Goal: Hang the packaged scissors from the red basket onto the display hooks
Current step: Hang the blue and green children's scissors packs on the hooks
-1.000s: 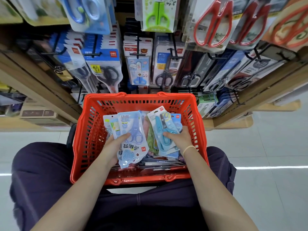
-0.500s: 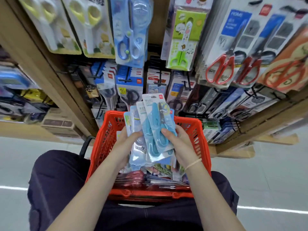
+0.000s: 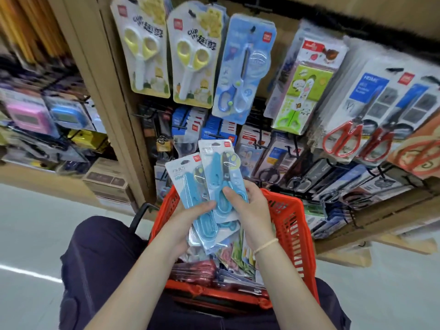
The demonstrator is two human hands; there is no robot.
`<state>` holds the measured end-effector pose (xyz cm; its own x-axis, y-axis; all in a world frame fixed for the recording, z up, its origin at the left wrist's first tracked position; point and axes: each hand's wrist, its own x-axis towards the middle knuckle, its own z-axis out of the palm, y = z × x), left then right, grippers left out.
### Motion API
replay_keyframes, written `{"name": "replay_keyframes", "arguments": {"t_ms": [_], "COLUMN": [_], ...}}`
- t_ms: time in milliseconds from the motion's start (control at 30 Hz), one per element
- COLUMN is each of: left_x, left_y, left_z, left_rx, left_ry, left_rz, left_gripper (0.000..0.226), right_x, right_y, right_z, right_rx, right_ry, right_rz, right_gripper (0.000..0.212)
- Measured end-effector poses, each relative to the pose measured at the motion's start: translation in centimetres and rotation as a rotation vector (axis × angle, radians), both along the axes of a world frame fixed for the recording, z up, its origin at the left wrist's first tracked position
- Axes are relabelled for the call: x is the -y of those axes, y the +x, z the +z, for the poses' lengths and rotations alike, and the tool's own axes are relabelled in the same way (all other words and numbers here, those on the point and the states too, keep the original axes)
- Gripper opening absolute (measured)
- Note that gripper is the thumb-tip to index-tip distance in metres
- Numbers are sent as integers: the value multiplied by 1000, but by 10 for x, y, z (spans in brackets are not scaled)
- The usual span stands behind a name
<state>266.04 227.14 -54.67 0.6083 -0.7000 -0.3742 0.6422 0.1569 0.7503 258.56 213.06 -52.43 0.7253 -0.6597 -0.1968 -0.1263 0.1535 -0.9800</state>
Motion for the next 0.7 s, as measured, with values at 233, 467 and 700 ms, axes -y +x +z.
{"name": "replay_keyframes", "arguments": {"t_ms": [233,467,700], "left_x": [-7,-10,-10], "left_y": [14,43,61], "left_z": [18,56,83], "left_rx": [70,195,301], "left_ry": [-67,-27,-19], "left_rz": [51,289,378], "left_gripper": [58,53,45], "right_x": [2,26,39], "right_y": [7,18,51], "right_z": [36,91,133], "right_rx": [112,241,294], "right_ry": [50,-82,-279], "right_rz": [18,82,75], "right_gripper": [34,28,21]}}
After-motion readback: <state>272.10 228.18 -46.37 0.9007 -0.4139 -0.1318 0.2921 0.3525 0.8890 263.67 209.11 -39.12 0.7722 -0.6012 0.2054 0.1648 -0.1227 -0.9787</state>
